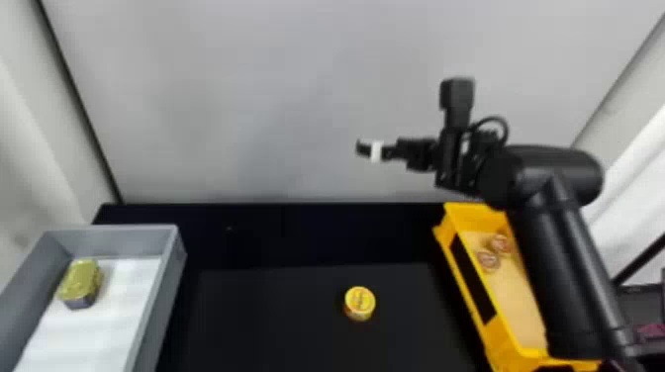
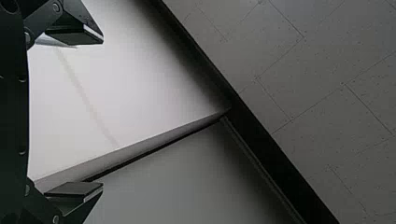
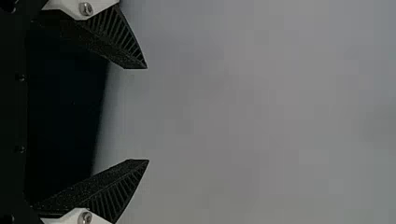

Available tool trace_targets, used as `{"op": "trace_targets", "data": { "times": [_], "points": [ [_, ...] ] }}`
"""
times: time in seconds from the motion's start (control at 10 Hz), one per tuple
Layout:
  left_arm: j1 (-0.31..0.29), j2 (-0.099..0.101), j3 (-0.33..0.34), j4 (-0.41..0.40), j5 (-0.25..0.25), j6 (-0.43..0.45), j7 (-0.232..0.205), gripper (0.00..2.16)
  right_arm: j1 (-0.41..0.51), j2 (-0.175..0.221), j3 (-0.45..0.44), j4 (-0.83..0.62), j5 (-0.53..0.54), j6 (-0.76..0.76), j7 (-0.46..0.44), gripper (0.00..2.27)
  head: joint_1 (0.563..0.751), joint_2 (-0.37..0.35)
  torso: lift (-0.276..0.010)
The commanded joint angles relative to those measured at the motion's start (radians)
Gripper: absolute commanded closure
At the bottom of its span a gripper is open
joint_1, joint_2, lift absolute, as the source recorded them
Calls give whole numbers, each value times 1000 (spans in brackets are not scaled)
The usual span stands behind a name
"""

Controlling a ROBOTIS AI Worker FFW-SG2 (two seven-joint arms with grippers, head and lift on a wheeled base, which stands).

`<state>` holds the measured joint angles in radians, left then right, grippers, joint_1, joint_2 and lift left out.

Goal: Pick up the round yellow can and place it in the yellow rectangular box

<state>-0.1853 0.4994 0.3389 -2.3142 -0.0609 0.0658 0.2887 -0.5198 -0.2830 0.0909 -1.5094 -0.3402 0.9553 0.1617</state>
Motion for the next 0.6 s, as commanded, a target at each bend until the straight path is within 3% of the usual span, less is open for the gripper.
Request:
{"op": "trace_targets", "data": {
  "times": [0.0, 0.1, 0.2, 0.4, 0.5],
  "points": [
    [-6, -4, -14, 10, 7, -17, 0, 162, -3, 18, 93, 204, 36, -22, 88, 78, 694, -171, -1],
    [-10, -2, -23, 15, 10, -17, 0, 162, -13, 39, 116, 268, 105, -1, 170, 78, 694, -171, -1],
    [-13, -2, -29, 18, 15, -18, 0, 159, -28, 79, 125, 324, 240, 7, 266, 78, 694, -171, -1],
    [-14, -1, -37, 24, 21, -24, -3, 159, -28, 157, 93, 396, 472, 19, 352, 78, 694, -171, -1],
    [-14, -1, -38, 26, 26, -26, -5, 159, -26, 163, 89, 431, 497, 9, 371, 78, 694, -171, -1]
  ]
}}
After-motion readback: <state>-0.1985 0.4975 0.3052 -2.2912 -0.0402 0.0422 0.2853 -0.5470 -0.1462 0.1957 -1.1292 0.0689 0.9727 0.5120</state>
